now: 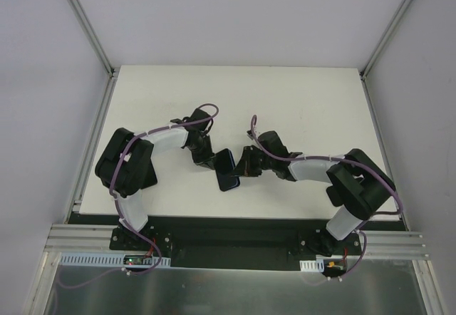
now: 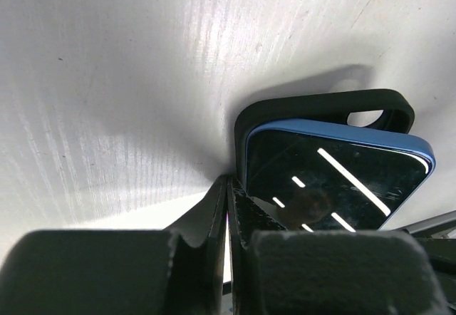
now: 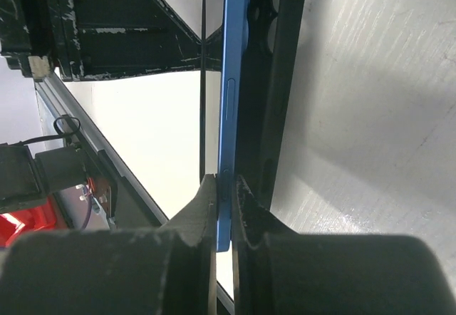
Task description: Put the phone into the phone case
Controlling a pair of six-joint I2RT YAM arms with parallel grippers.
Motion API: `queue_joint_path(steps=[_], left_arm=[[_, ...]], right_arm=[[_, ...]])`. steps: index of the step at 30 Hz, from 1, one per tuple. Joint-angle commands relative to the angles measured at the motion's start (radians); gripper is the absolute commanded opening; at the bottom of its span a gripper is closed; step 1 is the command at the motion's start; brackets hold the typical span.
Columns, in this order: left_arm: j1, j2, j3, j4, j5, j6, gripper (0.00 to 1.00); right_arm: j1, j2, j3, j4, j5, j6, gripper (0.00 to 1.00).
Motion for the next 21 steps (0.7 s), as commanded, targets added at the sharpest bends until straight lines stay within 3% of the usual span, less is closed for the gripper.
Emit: queue_joint_path(steps=[1,5,12,15,21], left_arm=[[-0.003,0.039,0.014,0.051,-0.064,0.032,0.0],[-0.003,0.015,-0.003,0.049,-0.061,0.037,0.0],[-0.003,-0.074,-0.02,0.028,-0.053,0.042,0.0],[-0.003,-0.116,-0.011,0.005,-0.074,0.048,0.04],[-0.003,-0.12,0.04,-0.002,-0.018,0.075,0.23]], right_arm=[[0.038,0.076,0.002,-0.064,-0.035,-0.075,0.03],[0.038,0.037,0.01,-0.12,0.009,-0.067,0.09],[0.035,-0.09,0.131,-0.488,0.159,-0.124,0.3],[0.035,-0.127,0.164,-0.569,0.202,-0.13,0.42],[0.022,-0.156,0.188,-0.611,0.23,-0.144,0.46]])
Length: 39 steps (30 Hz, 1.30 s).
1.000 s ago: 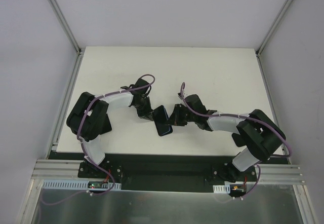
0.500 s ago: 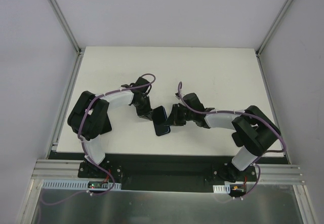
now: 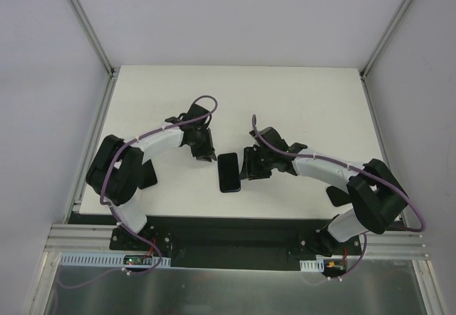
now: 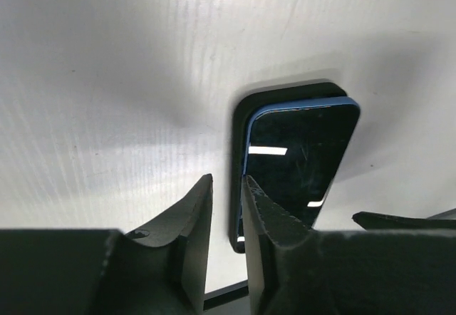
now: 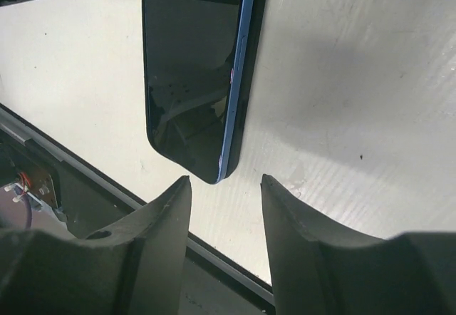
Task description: Put the phone into the phone case
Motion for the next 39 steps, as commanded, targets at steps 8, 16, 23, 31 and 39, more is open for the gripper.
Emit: queue_joint_path(steps=[8,16,23,31,39], left_arm=[[-0.003,0.051,0.085,-0.011,0.092,0.062,0.28],[-0.005,0.103,0.062,0.019,0.138,0.064,0.29],[-0.016,0.117,0.028,0.058,0.161,0.055,0.29],[-0.039,0.109,-0.016,0.081,0.19,0.027,0.26],[-0.062,0.07,-0.102,0.13,0.237,-0.022,0.17]], right_arm=[[-0.061,0.033,0.051,0.025,-0.05,-0.047,0.39],[-0.07,0.132,0.045,0.132,-0.161,-0.029,0.39],[-0.07,0.195,0.006,0.157,-0.132,-0.019,0.31],[-0.069,0.203,-0.044,0.161,-0.08,-0.019,0.18],[-0.07,0.038,-0.095,0.151,-0.095,0.004,0.37]])
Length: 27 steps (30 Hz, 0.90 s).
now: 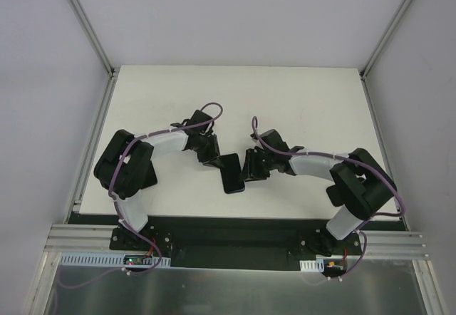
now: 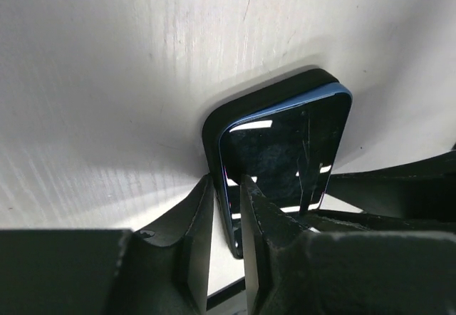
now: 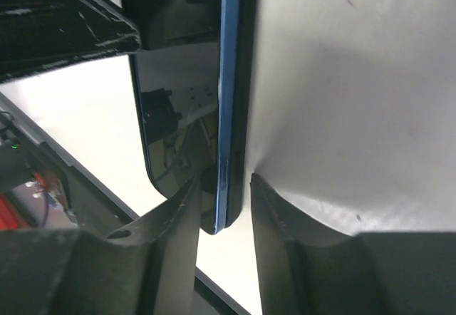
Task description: Put the phone into the phone case
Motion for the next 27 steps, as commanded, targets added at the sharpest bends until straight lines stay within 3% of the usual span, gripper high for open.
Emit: queue_joint_path(steps=[1,6,9,12,18,27], left_arm=[[-0.055,-0.021,-0.077,0.014,0.078,-0.046,0.17],[-0.098,-0.073,-0.114,0.038,0.096,-0.071,0.15],[-0.097,-0.114,-0.116,0.04,0.084,-0.079,0.16],[-0.087,-0.151,-0.111,0.035,0.054,-0.089,0.26],[-0.074,-0.143,-0.099,0.029,0.017,-0.097,0.42],[-0.074,-0.07,-0.053,0.031,0.05,-0.08,0.37]], right_arm=[[0.0,-0.125,-0.05,-0.086,0.053,0.001,0.4],[-0.011,-0.247,-0.078,-0.126,0.076,0.001,0.62],[-0.034,-0.271,-0.07,-0.155,0.062,-0.039,0.71],[-0.064,-0.263,-0.039,-0.19,0.039,-0.107,0.76],[-0.141,-0.216,0.011,-0.226,-0.059,-0.197,0.78],[-0.169,-0.116,0.022,-0.168,-0.205,-0.214,0.77]])
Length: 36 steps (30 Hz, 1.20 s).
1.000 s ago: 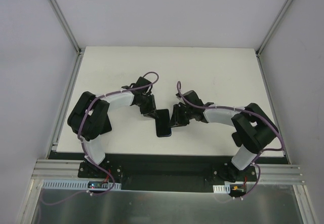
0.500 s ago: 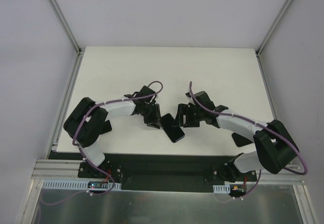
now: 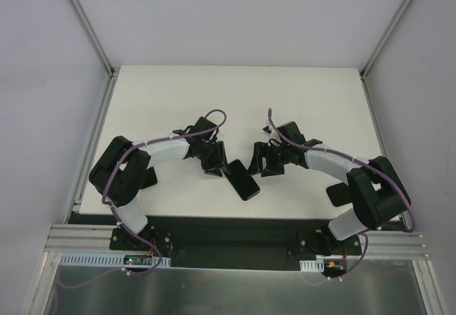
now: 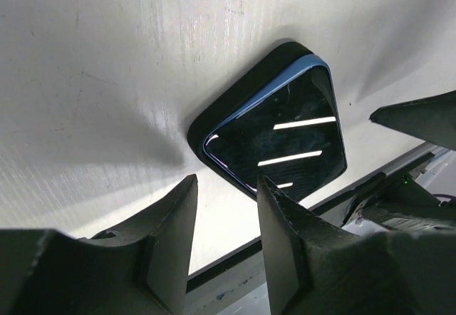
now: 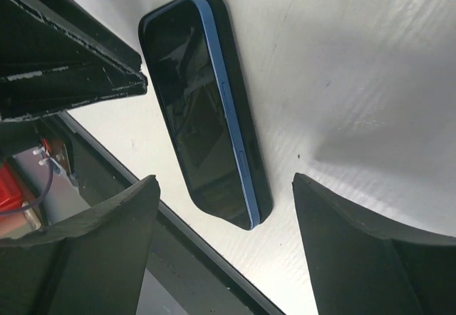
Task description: Put the phone into the phone case
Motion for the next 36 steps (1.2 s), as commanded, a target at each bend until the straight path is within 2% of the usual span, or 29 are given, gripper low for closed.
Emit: queue_joint_path(steps=[1,7,11,15,21,28,31,36], left_arm=[[0.001,0.025,0.042,-0.008,0.013,0.005,0.35],[0.001,0.076,0.054,0.009,0.063,-0.004,0.27],[0.001,0.097,0.036,0.045,0.119,-0.028,0.13],[0.001,0.094,0.003,0.096,0.153,-0.05,0.08],[0.001,0.1,-0.009,0.107,0.152,-0.045,0.05],[0.001,0.083,-0.038,0.121,0.139,-0.048,0.04],[0.001,0.079,-0.046,0.119,0.133,-0.048,0.04],[0.001,0.077,-0.049,0.121,0.13,-0.048,0.04]], right_arm=[[0.0,0.044,0.024,0.044,-0.104,-0.019,0.77],[0.001,0.099,-0.013,0.145,-0.166,0.037,0.77],[0.001,0.112,-0.045,0.243,-0.23,0.114,0.77],[0.001,0.133,-0.044,0.333,-0.296,0.206,0.77],[-0.008,0.138,-0.067,0.478,-0.367,0.315,0.77],[-0.015,0.153,-0.085,0.49,-0.358,0.326,0.75],[-0.017,0.158,-0.094,0.499,-0.356,0.324,0.71],[-0.019,0.153,-0.108,0.506,-0.353,0.326,0.59]])
